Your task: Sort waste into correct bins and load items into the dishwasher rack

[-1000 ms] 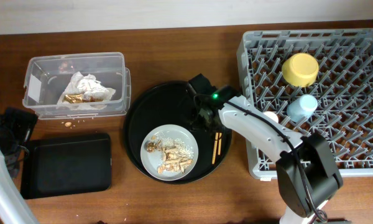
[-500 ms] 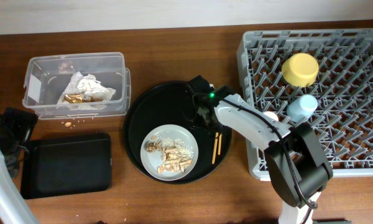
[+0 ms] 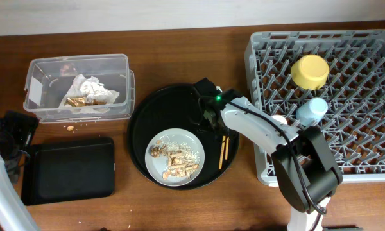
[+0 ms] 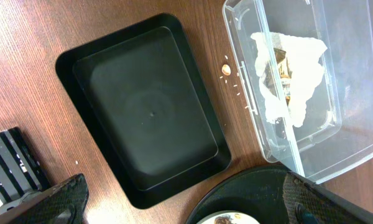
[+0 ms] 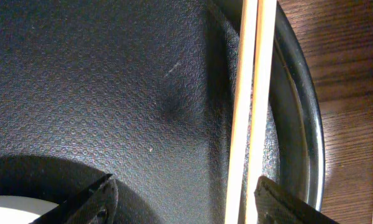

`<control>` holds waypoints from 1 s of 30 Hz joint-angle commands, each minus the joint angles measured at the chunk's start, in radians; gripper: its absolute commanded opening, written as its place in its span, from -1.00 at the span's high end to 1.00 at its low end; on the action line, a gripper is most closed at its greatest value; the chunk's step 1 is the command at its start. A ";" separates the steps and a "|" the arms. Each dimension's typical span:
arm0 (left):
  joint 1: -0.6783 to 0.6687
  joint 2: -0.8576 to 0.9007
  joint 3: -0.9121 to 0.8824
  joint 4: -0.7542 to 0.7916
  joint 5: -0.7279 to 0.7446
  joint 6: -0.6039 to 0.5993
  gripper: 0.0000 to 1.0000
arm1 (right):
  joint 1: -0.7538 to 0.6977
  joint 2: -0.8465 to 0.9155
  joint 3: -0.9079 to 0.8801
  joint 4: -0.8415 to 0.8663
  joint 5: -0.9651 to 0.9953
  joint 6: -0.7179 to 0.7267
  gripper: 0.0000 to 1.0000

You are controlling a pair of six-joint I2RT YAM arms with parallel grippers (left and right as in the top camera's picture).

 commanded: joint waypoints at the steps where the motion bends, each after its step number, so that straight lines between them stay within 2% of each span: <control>1: 0.005 0.000 0.006 0.002 -0.007 0.015 -0.98 | -0.004 0.020 -0.010 0.006 0.030 0.015 -0.43; 16: 0.005 0.000 0.006 0.002 -0.007 0.015 -0.98 | -0.003 0.098 -0.010 0.029 0.030 0.015 -0.40; 20: 0.005 0.000 0.006 0.002 -0.007 0.015 -0.98 | -0.003 0.098 -0.010 0.029 0.030 0.015 0.04; 25: 0.005 0.000 0.006 0.001 -0.007 0.015 -0.98 | -0.003 0.098 -0.010 0.029 0.021 0.015 0.36; 28: 0.005 0.000 0.006 0.002 -0.007 0.015 -0.98 | -0.003 0.098 -0.010 0.025 0.022 0.015 0.65; 30: 0.005 0.000 0.006 0.002 -0.007 0.015 -0.98 | -0.003 0.098 -0.010 0.025 0.022 0.014 0.70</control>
